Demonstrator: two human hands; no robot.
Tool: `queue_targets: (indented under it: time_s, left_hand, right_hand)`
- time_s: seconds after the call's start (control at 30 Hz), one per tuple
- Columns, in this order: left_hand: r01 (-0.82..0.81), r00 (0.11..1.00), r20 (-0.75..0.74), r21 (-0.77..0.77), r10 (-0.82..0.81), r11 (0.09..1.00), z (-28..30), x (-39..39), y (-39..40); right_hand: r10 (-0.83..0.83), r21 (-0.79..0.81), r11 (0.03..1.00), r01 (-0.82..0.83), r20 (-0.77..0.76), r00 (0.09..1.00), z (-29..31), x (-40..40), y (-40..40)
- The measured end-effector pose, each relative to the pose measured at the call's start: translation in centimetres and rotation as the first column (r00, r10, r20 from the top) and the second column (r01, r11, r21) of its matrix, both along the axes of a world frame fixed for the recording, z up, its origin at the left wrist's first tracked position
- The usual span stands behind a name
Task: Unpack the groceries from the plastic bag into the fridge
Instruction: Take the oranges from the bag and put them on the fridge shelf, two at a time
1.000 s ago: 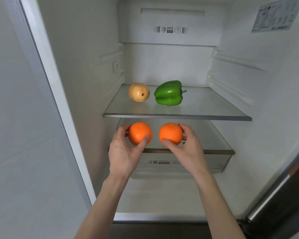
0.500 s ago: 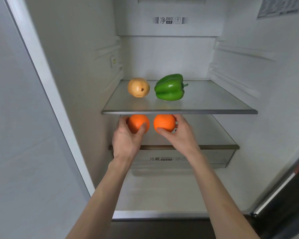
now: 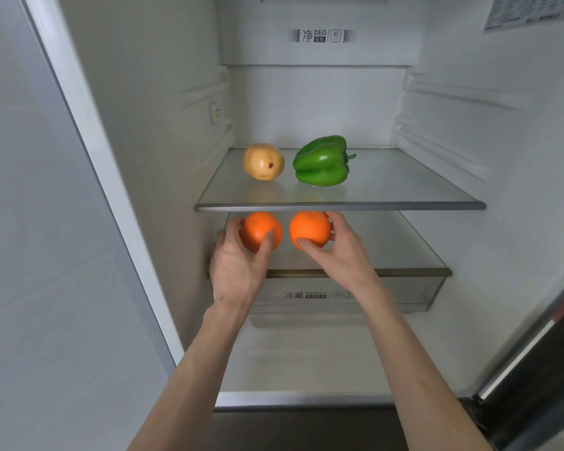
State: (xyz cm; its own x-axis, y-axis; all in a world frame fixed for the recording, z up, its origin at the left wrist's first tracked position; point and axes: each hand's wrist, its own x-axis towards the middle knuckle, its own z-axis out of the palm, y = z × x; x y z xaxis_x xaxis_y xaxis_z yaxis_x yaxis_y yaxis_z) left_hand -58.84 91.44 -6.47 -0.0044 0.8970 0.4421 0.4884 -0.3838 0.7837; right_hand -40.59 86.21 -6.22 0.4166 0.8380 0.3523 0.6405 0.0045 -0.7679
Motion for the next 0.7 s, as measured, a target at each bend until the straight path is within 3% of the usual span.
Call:
queue_targets:
  time_s: [0.4, 0.7]
  left_hand:
    - [0.024, 0.997, -0.072, -0.047, -0.027, 0.999, 0.40, 0.20, -0.16]
    - [0.055, 0.998, -0.031, -0.027, -0.056, 0.998, 0.22, -0.13, -0.20]
  right_hand:
    - [-0.019, -0.027, 0.999, 0.020, 0.026, 0.999, 0.15, -0.26, -0.50]
    - [-0.026, -0.018, 0.999, 0.027, 0.051, 0.998, 0.18, -0.89, -0.77]
